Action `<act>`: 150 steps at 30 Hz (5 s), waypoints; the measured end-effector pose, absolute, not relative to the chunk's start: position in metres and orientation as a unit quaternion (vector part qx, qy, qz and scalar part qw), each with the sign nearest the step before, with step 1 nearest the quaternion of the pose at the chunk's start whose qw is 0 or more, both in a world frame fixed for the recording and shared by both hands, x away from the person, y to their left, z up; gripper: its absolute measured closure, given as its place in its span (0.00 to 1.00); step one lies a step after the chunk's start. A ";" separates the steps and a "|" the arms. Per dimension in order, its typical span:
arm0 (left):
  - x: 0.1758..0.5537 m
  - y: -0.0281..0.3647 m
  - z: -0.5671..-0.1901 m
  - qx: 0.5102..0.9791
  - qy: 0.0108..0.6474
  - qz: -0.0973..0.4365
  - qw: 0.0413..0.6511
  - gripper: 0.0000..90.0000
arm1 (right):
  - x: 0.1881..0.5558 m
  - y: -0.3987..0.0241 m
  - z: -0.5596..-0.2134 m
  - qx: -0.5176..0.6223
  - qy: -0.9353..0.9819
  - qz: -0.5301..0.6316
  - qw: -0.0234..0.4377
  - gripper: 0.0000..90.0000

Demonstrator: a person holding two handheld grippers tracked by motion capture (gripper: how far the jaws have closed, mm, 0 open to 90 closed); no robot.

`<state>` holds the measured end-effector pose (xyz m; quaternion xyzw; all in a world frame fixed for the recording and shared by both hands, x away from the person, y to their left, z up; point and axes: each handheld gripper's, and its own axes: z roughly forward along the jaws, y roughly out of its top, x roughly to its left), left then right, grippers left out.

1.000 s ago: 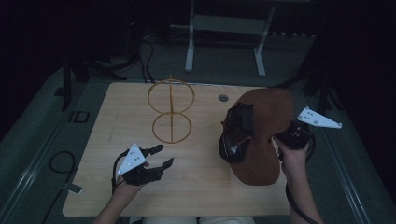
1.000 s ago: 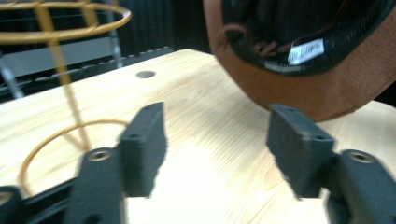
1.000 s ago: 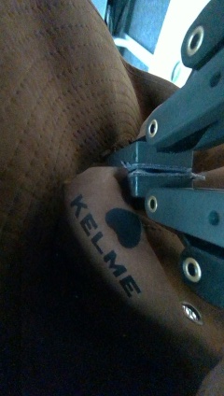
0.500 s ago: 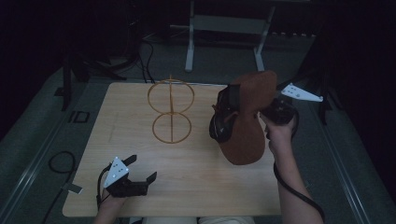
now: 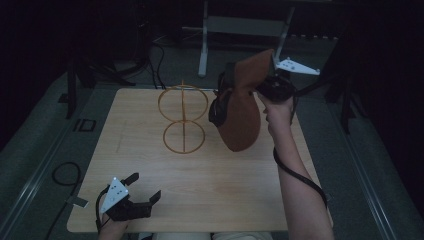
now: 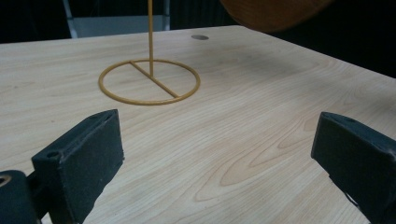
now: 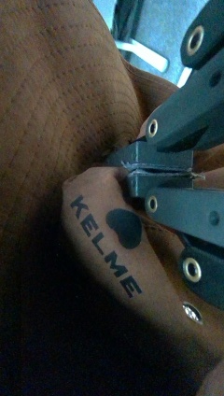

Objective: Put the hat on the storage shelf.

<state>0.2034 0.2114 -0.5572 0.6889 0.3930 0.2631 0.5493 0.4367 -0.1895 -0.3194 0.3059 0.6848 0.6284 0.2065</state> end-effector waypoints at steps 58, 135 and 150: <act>0.206 0.217 -0.567 0.689 0.397 0.244 0.555 0.03 | 0.441 0.027 -0.377 0.123 0.806 0.515 0.265 0.15; 0.211 0.212 -0.575 0.699 0.407 0.245 0.534 0.03 | 0.350 -0.222 -0.525 0.266 0.796 0.518 0.166 0.15; 0.211 0.212 -0.575 0.700 0.407 0.245 0.533 0.03 | 0.328 -0.256 -0.557 0.295 0.802 0.490 0.175 0.15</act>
